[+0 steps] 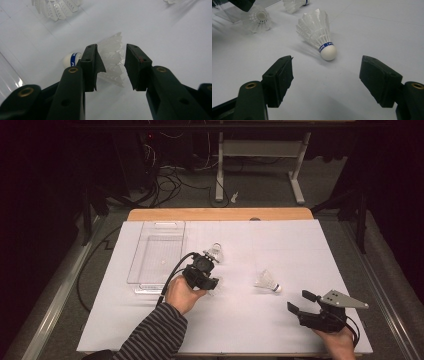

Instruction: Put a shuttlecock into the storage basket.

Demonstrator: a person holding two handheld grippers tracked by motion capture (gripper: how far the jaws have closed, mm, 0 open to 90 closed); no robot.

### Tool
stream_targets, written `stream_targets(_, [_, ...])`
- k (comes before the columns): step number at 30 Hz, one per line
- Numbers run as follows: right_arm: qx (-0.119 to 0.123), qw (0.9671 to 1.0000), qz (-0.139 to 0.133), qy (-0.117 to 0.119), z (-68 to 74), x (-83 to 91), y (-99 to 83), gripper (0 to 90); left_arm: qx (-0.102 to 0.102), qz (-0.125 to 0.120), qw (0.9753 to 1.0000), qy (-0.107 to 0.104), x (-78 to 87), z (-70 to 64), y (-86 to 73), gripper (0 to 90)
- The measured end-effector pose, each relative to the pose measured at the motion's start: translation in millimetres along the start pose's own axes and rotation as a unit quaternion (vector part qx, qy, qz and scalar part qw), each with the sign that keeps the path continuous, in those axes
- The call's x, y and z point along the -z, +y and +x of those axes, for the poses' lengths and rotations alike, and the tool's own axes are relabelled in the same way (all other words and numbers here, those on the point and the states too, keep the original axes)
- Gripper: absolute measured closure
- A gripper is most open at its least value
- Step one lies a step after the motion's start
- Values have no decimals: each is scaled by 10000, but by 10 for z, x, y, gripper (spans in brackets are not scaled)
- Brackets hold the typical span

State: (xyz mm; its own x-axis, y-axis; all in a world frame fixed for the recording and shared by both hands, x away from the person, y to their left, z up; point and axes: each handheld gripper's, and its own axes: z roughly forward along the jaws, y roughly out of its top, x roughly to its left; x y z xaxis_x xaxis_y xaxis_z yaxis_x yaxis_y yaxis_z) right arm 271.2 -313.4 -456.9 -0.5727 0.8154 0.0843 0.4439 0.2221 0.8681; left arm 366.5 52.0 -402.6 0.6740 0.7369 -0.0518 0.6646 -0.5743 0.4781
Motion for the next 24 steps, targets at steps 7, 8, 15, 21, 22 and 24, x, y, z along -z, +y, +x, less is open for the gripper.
stream_targets(7, [0, 10000, 1, 11, -4, 0, 0, 275, -38, 74, 10000, 33, -45, -6, 6, 686])
stream_targets(8, [0, 10000, 1, 11, -4, 0, 0, 275, -37, 74, 10000, 28, -47, -5, 7, 686])
stream_targets(15, [-6, 10000, 1, 20, -4, 0, 0, 275, -50, 67, 10000, -51, -40, -3, 7, 751])
stream_targets(21, [-5, 10000, 2, 21, -1, 0, 0, 275, -74, 72, 9999, -94, -37, -3, 7, 824])
stream_targets(22, [-12, 10000, -1, 19, 0, 0, 0, 275, -71, 67, 9999, -109, -38, -5, 7, 836])
stream_targets(24, [-12, 10000, 0, 23, -1, 0, 0, 275, -76, 67, 9999, -105, -36, -2, 6, 862])
